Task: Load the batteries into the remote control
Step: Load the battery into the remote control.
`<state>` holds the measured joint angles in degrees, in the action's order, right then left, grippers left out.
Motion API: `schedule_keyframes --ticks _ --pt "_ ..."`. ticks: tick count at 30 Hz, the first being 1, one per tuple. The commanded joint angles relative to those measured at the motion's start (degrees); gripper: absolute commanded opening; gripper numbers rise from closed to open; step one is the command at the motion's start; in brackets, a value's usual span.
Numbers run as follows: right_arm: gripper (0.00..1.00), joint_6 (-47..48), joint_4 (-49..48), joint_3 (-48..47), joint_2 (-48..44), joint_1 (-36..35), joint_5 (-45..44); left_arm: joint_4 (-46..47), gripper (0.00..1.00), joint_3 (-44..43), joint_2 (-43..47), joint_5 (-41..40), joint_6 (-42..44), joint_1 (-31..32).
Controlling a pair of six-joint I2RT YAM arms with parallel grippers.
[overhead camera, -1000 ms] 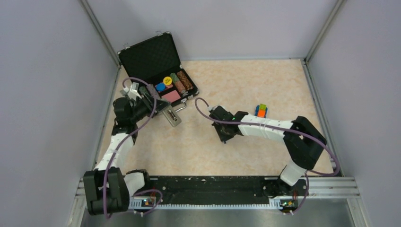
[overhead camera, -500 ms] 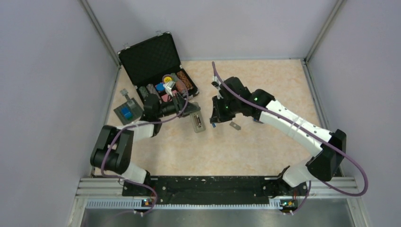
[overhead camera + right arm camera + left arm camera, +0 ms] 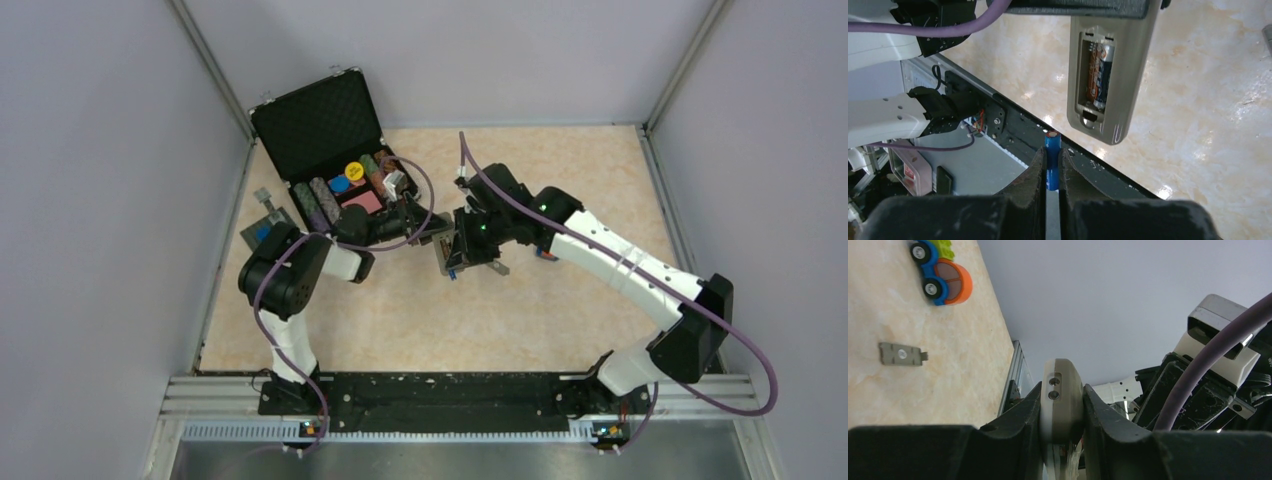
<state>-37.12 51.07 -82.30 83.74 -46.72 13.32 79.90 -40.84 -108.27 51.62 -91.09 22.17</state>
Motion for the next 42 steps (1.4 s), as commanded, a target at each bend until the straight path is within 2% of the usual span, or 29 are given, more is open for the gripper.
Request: schedule_keyframes --ticks 1,12,42 --pt "0.03 -1.6 0.9 -1.8 0.7 1.3 -0.3 4.6 0.00 -3.4 0.3 -0.5 1.0 2.1" --pt "0.03 -1.8 3.7 -2.0 2.3 3.0 -3.8 4.9 0.00 -2.5 -1.8 -1.0 1.0 4.2" --pt "0.12 -3.0 2.4 -2.6 8.0 3.3 -8.6 -4.9 0.00 0.0 -0.6 -2.2 3.8 4.8"
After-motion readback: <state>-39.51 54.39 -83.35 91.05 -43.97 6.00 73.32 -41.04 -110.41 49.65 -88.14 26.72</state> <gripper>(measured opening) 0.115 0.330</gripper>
